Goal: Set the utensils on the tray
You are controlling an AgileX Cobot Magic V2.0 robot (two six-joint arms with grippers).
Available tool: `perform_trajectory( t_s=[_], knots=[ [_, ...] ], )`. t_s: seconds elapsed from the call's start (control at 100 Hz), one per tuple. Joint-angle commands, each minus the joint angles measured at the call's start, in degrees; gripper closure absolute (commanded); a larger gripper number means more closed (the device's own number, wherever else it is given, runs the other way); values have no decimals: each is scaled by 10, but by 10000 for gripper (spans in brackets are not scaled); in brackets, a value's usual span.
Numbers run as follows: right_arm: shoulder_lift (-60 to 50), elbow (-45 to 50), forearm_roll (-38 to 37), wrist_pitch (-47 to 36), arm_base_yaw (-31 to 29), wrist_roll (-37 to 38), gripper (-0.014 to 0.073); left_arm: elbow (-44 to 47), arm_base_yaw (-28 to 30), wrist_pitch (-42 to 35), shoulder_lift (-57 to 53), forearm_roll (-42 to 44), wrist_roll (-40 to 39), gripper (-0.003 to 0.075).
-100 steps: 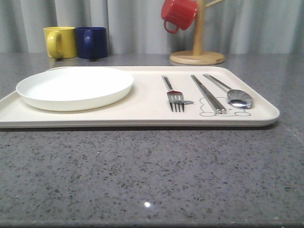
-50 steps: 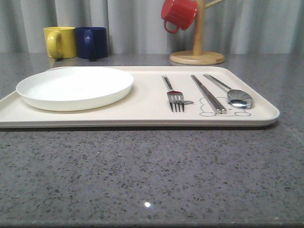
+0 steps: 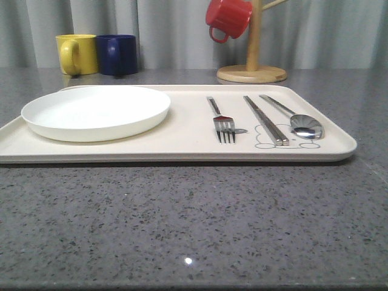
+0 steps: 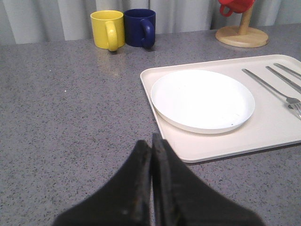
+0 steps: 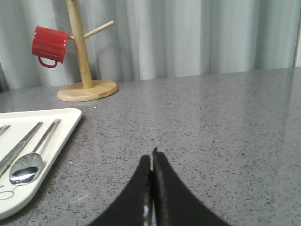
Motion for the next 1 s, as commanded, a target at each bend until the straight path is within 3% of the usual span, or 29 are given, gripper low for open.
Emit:
perform_trajectory(
  t_s=[0.0, 0.83, 0.99],
  knots=[
    [-12, 0, 1, -48, -4, -6, 668, -13, -4, -38, 7, -6, 0, 739],
    [-12, 0, 1, -47, -4, -6, 668, -13, -4, -38, 7, -6, 0, 739],
    [-12, 0, 1, -47, -4, -6, 668, 13, -4, -113, 7, 27, -1, 739]
  ],
)
